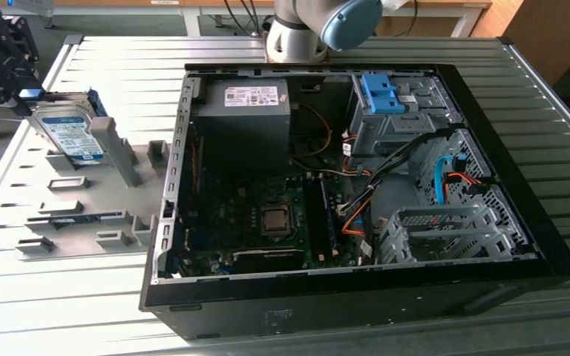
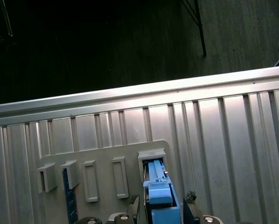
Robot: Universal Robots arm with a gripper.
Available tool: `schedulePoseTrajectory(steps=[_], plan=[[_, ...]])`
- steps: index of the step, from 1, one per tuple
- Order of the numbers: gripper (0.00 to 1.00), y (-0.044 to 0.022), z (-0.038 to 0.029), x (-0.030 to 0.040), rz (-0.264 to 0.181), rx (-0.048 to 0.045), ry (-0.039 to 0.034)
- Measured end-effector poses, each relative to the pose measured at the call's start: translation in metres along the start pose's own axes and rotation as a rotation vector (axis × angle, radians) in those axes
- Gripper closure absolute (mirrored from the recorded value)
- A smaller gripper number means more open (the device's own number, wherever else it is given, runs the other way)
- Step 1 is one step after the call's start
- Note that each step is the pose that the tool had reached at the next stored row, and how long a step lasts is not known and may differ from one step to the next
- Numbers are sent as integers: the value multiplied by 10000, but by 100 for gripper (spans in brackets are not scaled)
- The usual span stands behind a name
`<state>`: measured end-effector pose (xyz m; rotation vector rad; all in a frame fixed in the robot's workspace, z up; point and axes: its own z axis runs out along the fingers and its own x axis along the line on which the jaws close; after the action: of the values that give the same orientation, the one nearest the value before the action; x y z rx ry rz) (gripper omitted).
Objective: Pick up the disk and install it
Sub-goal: 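Pick up the disk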
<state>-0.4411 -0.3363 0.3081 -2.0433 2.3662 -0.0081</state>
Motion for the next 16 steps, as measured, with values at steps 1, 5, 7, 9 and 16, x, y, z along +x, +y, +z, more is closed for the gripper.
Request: schedulePoseTrajectory(steps=[1, 5, 7, 9, 16], plan=[[51, 0, 1, 0, 0, 0, 0], [60, 0, 6, 0, 0, 3, -2], [60, 1, 8, 0, 0, 3, -2], [60, 2, 17, 0, 0, 5, -3], [60, 4, 57, 1, 0, 1, 1]])
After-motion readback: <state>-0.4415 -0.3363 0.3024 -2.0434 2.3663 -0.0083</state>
